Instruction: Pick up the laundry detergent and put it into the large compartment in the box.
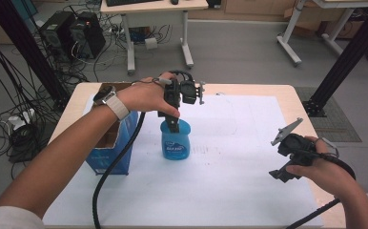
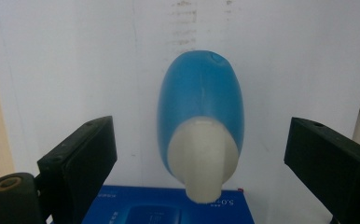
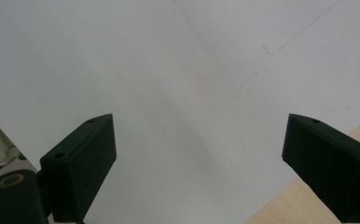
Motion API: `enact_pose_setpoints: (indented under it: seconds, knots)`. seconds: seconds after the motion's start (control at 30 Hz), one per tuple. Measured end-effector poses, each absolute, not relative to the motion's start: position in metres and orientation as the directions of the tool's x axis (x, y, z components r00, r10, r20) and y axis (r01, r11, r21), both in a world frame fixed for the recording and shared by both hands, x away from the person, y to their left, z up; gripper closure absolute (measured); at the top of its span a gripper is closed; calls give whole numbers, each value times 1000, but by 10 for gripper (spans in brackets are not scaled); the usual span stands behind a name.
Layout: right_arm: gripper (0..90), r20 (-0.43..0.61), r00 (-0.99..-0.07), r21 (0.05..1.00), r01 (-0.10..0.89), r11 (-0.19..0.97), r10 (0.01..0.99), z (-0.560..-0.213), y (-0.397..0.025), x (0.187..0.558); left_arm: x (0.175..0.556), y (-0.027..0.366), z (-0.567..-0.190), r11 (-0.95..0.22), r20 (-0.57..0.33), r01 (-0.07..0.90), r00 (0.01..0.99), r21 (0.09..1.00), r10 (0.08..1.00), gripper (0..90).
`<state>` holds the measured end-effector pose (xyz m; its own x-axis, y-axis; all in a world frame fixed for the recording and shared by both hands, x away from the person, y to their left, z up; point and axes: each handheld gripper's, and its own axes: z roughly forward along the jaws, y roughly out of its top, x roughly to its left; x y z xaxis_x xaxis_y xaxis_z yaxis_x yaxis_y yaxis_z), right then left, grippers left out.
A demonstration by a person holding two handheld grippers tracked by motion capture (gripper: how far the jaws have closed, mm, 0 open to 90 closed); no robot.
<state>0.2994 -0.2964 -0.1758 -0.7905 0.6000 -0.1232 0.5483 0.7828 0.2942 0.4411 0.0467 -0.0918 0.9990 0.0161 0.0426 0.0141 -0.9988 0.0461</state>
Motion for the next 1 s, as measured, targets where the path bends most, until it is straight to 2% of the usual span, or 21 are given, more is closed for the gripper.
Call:
enact_pose_setpoints:
  seconds: [0.53,0.73,1.0]
  knots:
    - [96,-109,-801,279,544,791,589,-181,-294,307,450,45,-132,-1000,-5,10,1000,25,10,120]
    - [96,-105,-800,278,547,790,591,-181,-292,308,450,41,-139,-1000,5,8,1000,9,8,134]
    - [96,-103,-802,276,546,791,589,-182,-292,309,452,40,-145,-1000,-2,-17,1000,14,-17,258]
